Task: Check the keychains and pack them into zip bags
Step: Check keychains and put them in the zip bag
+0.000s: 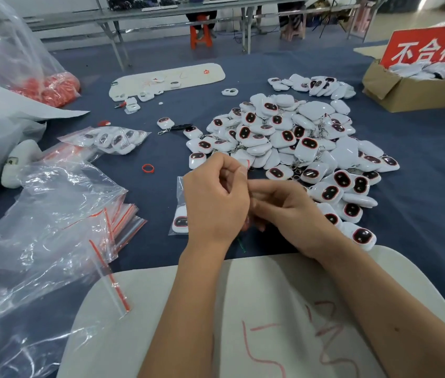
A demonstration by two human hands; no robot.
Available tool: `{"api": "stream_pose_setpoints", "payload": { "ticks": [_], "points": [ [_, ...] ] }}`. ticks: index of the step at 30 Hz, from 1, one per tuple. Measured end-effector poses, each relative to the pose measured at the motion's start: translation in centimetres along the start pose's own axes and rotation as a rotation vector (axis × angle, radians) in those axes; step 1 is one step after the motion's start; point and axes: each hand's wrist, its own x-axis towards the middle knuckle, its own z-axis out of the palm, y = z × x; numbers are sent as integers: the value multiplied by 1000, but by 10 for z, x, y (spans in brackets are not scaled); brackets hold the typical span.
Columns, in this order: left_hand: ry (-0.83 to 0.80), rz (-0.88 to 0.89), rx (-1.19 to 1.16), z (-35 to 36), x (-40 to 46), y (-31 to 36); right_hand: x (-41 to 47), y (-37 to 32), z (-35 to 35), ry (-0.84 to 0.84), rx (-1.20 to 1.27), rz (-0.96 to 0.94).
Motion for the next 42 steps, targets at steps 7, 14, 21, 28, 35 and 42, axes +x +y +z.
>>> {"api": "stream_pose_setpoints", "payload": {
  "ticks": [7, 14, 21, 28, 35, 42],
  "points": [
    [18, -25, -50, 1, 0, 3, -2, 0, 14, -46, -376, 77],
    [-17, -116, -51, 13, -2, -4, -3, -5, 16, 551, -733, -235],
    [-387, -102, 241, 26, -12, -13, -1, 1, 4, 746, -1349, 151],
    [-292, -169, 424, 22, -10, -11, 1, 3, 4, 531, -1374, 225],
    [-161, -160, 427, 14, -10, -7, 0, -2, 10, 567, -1362, 261],
    [-104, 238, 147, 23, -18, 10, -1, -3, 12, 455, -804, -179]
  ]
}}
